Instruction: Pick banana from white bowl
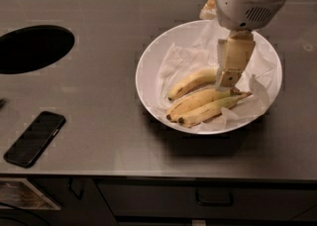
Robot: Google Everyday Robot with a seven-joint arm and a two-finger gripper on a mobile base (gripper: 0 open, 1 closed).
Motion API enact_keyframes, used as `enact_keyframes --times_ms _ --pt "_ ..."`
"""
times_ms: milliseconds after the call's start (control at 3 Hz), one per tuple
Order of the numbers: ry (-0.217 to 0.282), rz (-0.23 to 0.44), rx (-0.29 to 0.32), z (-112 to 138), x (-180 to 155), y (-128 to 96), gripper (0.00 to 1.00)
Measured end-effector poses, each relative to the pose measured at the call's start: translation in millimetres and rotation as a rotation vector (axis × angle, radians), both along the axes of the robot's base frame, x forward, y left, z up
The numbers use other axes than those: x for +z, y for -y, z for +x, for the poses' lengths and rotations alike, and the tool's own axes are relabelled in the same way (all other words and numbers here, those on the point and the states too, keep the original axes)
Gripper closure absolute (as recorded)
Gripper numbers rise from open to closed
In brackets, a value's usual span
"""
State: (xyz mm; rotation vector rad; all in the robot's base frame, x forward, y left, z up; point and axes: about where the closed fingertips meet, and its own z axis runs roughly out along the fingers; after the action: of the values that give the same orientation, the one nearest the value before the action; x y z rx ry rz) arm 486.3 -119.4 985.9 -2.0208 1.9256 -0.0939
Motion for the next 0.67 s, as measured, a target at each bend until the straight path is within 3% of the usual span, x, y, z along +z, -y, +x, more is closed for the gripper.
enact_keyframes --times_ms 333,667 --pt "-0.042 -0.012 0.050 15 -16 -16 0.21" --pt "-0.082 -0.024 0.074 24 -32 -23 0.21"
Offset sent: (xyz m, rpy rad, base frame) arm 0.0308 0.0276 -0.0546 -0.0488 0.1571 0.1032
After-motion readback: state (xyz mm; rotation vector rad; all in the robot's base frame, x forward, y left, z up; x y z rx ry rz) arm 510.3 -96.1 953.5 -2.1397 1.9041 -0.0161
